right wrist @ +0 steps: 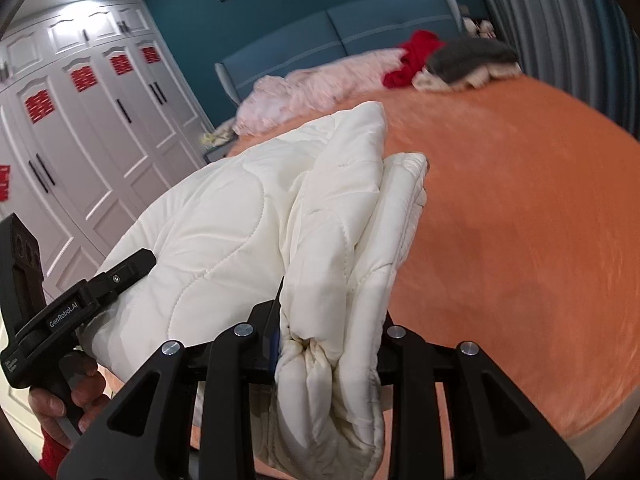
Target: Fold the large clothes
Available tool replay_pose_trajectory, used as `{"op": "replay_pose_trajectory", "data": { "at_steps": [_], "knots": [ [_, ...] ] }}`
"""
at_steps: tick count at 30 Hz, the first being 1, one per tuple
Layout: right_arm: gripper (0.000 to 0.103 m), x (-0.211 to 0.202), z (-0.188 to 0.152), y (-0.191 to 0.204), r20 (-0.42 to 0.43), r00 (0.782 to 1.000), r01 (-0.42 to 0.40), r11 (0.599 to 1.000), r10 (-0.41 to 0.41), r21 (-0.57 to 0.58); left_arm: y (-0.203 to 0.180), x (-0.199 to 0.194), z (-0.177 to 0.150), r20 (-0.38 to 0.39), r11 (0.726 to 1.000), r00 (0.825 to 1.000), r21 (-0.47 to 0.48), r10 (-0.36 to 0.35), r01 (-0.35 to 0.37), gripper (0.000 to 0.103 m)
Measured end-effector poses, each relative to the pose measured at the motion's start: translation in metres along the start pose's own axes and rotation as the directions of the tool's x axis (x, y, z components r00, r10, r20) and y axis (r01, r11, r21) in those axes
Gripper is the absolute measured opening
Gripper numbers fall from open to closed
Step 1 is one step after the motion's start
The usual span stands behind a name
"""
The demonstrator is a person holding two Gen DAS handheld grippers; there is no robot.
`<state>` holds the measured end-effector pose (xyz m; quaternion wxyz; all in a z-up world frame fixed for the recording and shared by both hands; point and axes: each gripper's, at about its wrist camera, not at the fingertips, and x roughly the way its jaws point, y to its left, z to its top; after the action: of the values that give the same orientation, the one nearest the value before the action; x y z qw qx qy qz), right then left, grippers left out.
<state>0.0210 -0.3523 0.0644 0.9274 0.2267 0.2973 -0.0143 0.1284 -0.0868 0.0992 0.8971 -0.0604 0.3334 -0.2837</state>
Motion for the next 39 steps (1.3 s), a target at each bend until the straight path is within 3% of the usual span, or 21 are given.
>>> {"op": "replay_pose_trajectory", "data": {
  "at_steps": [7, 18, 27, 32, 39],
  "knots": [
    [0.027, 0.018, 0.025, 0.040, 0.040, 0.999, -0.029, 0.998, 0.031, -0.059, 0.027, -0.017, 0.029, 0.102, 0.999, 0.994, 0.039, 0.028, -0.032, 0.059],
    [0.027, 0.084, 0.034, 0.079, 0.017, 0.999, -0.030, 0.993, 0.032, -0.114, 0.088, 0.012, 0.045, 0.129, 0.997, 0.990, 0.050, 0.052, -0.059, 0.059],
    [0.027, 0.148, 0.002, 0.067, -0.075, 0.997, 0.025, 0.994, -0.033, -0.103, 0.131, 0.073, 0.010, 0.066, 0.998, 0.997, 0.045, 0.037, -0.040, 0.059],
    [0.027, 0.186, -0.035, 0.048, -0.181, 0.982, 0.050, 0.997, -0.061, -0.063, 0.154, 0.111, -0.028, -0.049, 0.998, 0.996, 0.006, 0.070, -0.070, 0.059],
    [0.039, 0.192, -0.056, 0.039, -0.217, 0.976, 0.037, 0.999, -0.032, 0.015, 0.170, 0.114, -0.056, -0.101, 0.994, 0.990, -0.027, 0.102, -0.106, 0.063]
  ]
}}
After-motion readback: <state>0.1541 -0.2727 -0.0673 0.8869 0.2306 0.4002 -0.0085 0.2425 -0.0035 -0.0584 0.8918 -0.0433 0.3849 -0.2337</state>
